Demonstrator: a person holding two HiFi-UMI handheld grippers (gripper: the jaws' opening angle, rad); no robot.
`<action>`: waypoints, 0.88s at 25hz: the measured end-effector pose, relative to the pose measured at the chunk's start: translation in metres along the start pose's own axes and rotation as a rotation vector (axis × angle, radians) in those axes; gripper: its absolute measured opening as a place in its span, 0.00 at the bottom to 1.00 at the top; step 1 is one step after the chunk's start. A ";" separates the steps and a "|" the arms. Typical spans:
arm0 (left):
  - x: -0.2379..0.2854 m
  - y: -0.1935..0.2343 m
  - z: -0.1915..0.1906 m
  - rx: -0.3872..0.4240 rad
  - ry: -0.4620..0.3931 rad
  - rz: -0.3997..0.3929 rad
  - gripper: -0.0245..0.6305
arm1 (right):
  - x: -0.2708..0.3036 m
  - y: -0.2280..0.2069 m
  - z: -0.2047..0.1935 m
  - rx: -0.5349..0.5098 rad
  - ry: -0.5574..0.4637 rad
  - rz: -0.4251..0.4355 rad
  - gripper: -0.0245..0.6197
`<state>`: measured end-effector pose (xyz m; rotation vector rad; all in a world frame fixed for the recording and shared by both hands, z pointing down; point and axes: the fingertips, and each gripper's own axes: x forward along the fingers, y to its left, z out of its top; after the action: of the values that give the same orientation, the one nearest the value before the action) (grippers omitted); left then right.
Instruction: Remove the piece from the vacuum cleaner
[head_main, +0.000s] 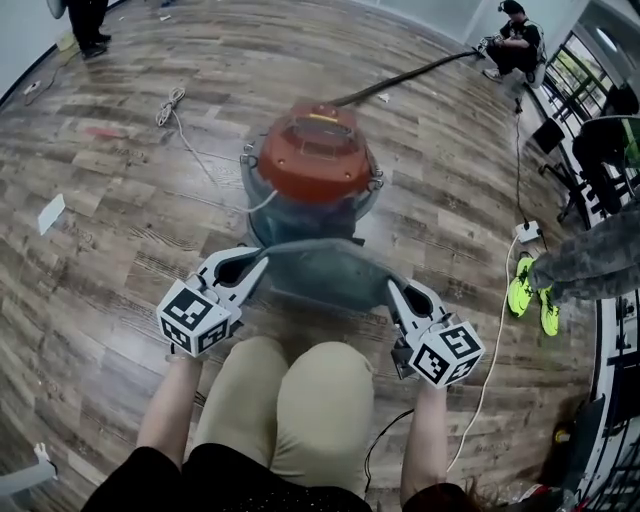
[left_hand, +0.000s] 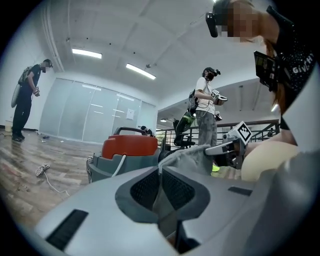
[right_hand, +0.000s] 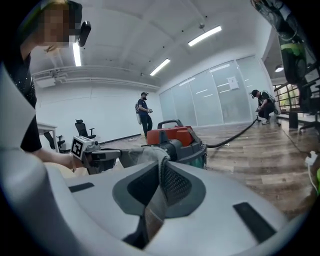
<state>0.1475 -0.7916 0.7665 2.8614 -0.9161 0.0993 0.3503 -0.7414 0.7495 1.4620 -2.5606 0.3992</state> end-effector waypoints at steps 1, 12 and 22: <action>-0.002 -0.004 0.000 -0.004 -0.005 -0.011 0.08 | -0.002 0.005 -0.001 -0.007 0.002 0.002 0.07; -0.035 -0.021 0.004 -0.105 -0.082 -0.071 0.08 | -0.030 0.031 -0.005 0.006 -0.014 -0.038 0.07; -0.042 -0.009 0.017 -0.135 -0.177 -0.021 0.39 | -0.020 0.020 0.016 0.197 -0.165 -0.119 0.47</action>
<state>0.1189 -0.7621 0.7447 2.7865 -0.8860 -0.2135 0.3429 -0.7205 0.7255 1.7754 -2.6033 0.5492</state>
